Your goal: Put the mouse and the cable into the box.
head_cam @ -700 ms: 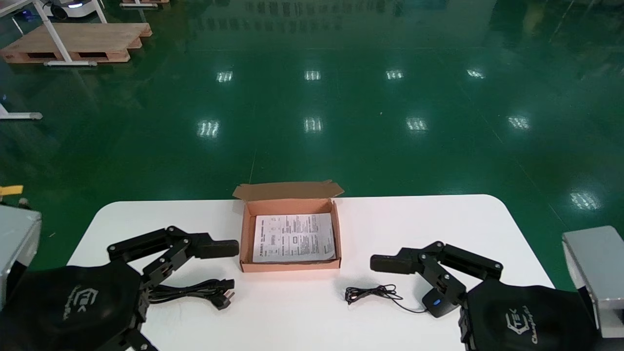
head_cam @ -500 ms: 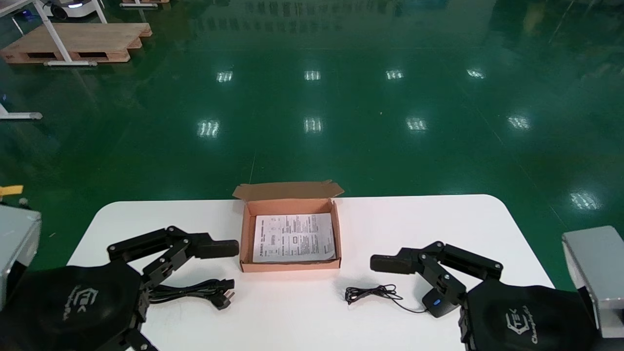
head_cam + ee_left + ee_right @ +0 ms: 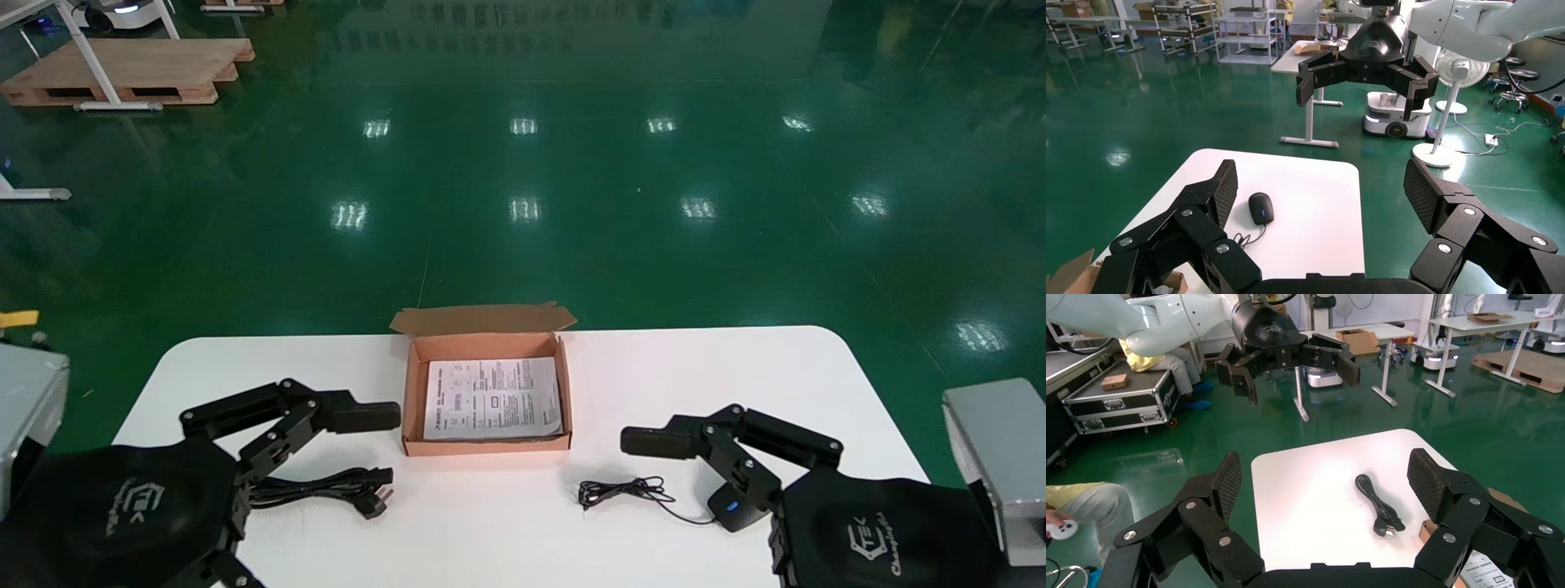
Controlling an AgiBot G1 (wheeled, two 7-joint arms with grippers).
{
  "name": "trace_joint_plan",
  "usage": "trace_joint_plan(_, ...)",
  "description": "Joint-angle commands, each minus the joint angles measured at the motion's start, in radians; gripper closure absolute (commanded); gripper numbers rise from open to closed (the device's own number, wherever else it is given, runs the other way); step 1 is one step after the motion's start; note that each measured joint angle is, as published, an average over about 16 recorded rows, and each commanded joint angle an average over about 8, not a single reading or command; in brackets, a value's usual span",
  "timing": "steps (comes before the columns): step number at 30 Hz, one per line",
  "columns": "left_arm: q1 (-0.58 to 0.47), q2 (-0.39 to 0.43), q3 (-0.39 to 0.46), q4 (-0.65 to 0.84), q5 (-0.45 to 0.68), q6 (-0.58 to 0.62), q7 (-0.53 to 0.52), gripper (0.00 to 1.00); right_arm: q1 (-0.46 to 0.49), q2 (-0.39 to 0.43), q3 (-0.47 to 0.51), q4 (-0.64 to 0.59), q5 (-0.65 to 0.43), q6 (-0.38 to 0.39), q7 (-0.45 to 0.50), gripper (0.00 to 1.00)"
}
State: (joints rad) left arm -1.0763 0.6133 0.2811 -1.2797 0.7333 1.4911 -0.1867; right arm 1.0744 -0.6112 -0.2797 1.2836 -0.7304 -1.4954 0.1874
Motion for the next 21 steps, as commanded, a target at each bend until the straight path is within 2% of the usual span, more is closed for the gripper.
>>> trace_joint_plan(1, 0.000, 0.000, 0.000, 0.000, 0.000, 0.000, 0.000, 0.00, 0.000, 0.000, 0.000, 0.000, 0.000, 0.000, 0.000, 0.00)
trace_joint_plan(17, 0.000, -0.001, 0.000, -0.001, 0.001, 0.001, 0.001, 0.00, 0.000, 0.000, 0.000, 0.000, -0.001, 0.000, 0.000, 0.00)
trace_joint_plan(21, -0.023, -0.017, 0.016, -0.028, 0.090, 0.002, 0.046, 0.00, 0.009, -0.005, -0.022, 0.003, -0.064, 0.013, -0.013, 0.00)
